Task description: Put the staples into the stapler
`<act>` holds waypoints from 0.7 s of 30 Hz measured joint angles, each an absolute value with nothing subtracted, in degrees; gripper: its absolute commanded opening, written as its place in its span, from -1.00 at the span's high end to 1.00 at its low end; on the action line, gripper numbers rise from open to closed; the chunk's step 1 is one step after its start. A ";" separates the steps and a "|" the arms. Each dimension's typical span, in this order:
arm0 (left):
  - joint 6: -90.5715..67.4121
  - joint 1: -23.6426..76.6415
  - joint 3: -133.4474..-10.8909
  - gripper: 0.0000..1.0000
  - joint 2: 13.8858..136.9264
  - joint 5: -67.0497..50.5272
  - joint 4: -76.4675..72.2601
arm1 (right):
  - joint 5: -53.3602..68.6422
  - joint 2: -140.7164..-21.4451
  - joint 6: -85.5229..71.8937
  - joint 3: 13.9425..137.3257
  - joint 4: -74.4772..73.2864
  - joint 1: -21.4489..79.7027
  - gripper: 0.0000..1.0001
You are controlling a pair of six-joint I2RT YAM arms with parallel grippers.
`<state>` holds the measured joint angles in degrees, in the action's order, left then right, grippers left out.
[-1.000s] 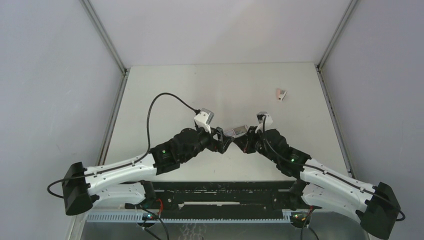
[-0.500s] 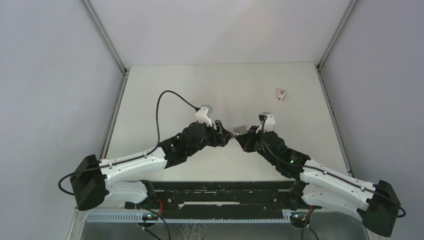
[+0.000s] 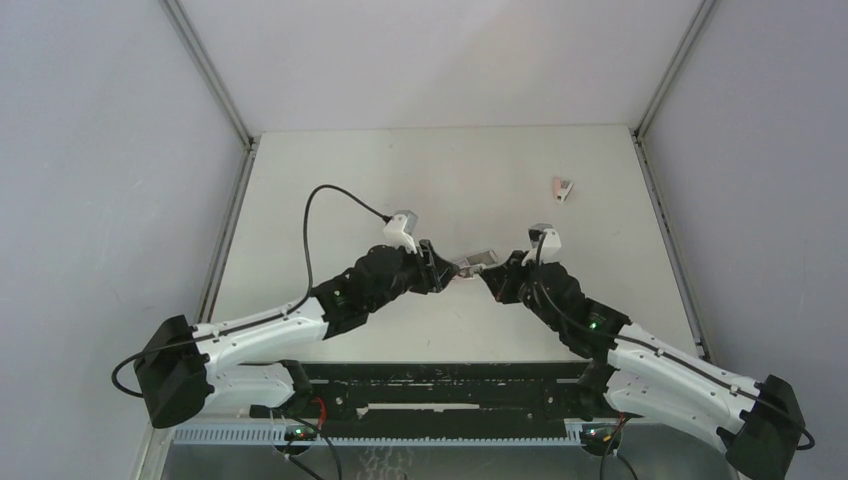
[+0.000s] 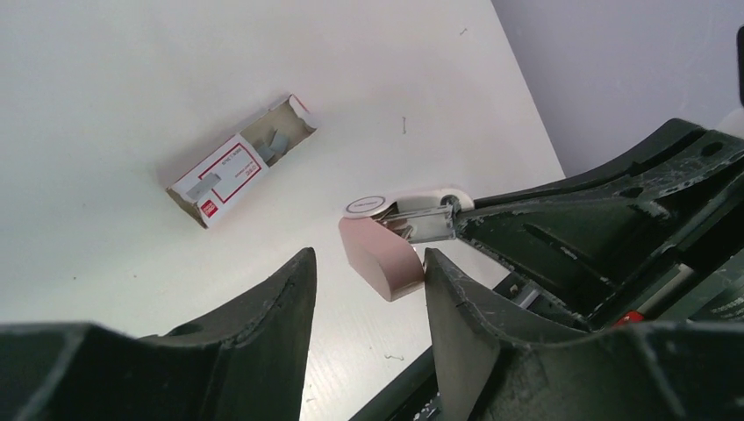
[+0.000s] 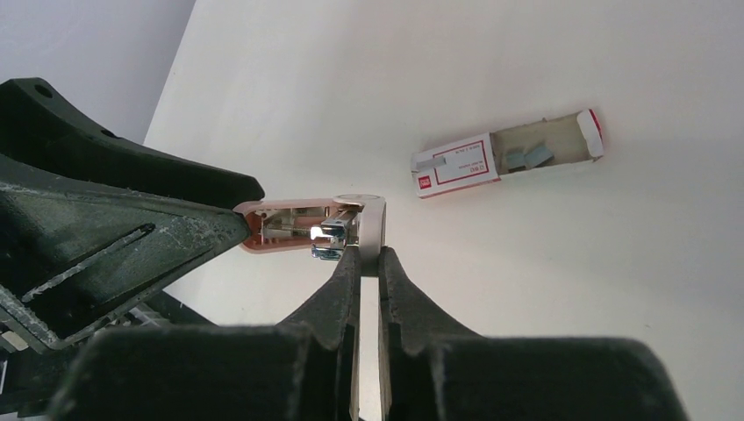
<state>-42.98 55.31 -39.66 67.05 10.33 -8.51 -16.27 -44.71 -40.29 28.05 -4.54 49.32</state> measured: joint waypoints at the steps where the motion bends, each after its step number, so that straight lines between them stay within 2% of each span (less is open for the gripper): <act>1: -42.98 55.31 -39.46 -0.02 67.05 10.28 -8.60 | -15.92 -44.45 -40.29 27.81 -4.56 48.99 1.00; 14: -42.70 54.68 -34.44 0.03 67.18 13.96 -4.95 | -9.37 -39.64 -42.30 26.41 -4.75 44.51 1.00; 21: -41.85 53.69 -30.17 -0.10 63.07 17.65 -3.57 | -5.15 -39.22 -43.75 26.17 -3.53 41.52 1.00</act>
